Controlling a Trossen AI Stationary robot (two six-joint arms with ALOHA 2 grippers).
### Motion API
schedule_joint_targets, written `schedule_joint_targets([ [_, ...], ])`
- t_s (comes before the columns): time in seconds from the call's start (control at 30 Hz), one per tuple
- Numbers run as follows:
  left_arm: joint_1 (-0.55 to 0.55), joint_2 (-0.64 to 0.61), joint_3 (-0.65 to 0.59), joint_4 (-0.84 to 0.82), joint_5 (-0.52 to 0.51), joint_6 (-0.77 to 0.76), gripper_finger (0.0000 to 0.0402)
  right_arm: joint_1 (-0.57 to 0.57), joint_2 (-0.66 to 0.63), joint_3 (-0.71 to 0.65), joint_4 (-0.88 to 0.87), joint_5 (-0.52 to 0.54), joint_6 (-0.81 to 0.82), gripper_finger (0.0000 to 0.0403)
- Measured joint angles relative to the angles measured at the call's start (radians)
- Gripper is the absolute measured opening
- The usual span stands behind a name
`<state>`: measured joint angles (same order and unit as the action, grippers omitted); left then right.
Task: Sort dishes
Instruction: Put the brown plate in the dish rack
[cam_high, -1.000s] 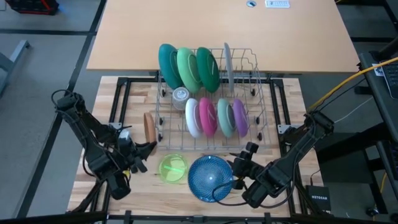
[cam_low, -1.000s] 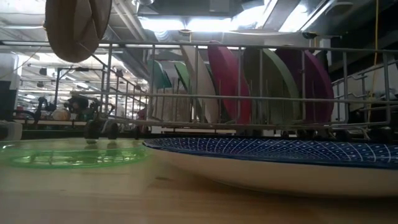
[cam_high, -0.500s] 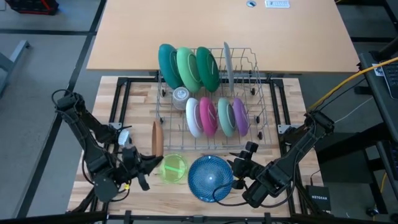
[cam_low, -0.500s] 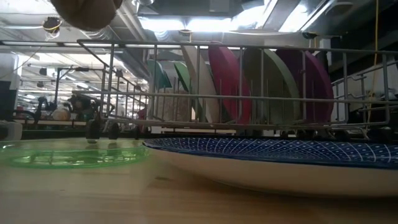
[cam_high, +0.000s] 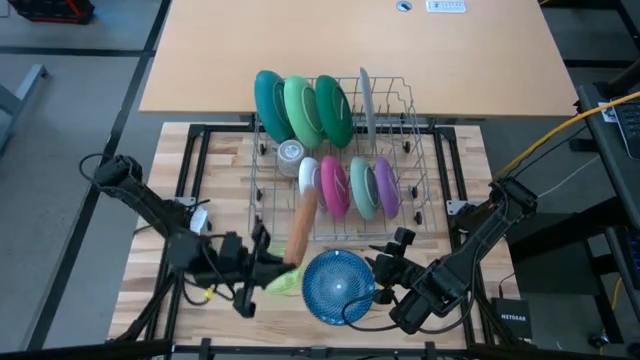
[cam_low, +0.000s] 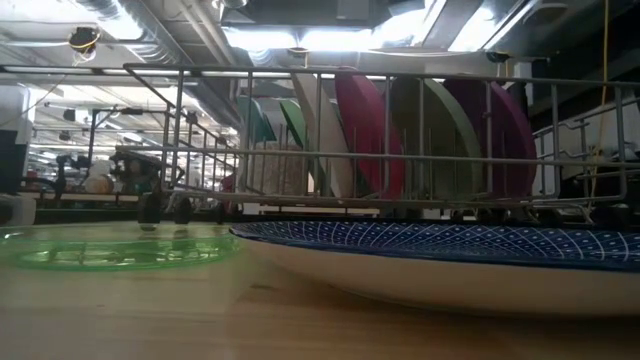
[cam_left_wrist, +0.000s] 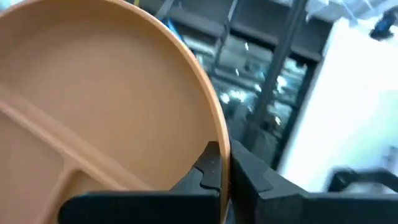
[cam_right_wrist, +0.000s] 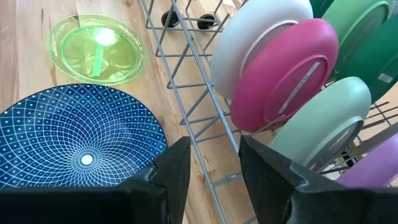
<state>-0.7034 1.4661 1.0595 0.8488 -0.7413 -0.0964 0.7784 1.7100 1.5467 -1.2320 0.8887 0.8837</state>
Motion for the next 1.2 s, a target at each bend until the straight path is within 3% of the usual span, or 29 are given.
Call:
schedule_joint_targets([
  [0.2, 0.03, -0.117, -0.088, 0.121, 0.002, 0.136, 0.0, 0.0, 0.0, 0.0, 0.0, -0.028, 0.0, 0.0144],
  [0.37, 0.022, -0.285, -0.335, 0.373, 0.006, 0.159, 0.0, 0.0, 0.0, 0.0, 0.001, -0.036, 0.001, 0.0144],
  [0.53, 0.077, -0.347, -0.604, 0.667, 0.005, 0.04, 0.0, 0.0, 0.0, 0.0, 0.008, -0.037, 0.01, 0.0144],
  [0.63, 0.159, -0.343, -0.709, 0.719, 0.004, -0.111, 0.0, 0.0, 0.0, 0.0, 0.008, -0.039, 0.036, 0.0144],
  [0.9, 0.366, -0.237, -0.748, 0.708, 0.106, -0.462, 0.0, 0.0, 0.0, -0.001, 0.019, -0.032, 0.112, 0.0144],
  [1.2, 0.445, -0.086, -0.743, 0.726, 0.129, -0.667, 0.0, 0.0, 0.0, -0.001, 0.056, -0.017, 0.114, 0.0144],
])
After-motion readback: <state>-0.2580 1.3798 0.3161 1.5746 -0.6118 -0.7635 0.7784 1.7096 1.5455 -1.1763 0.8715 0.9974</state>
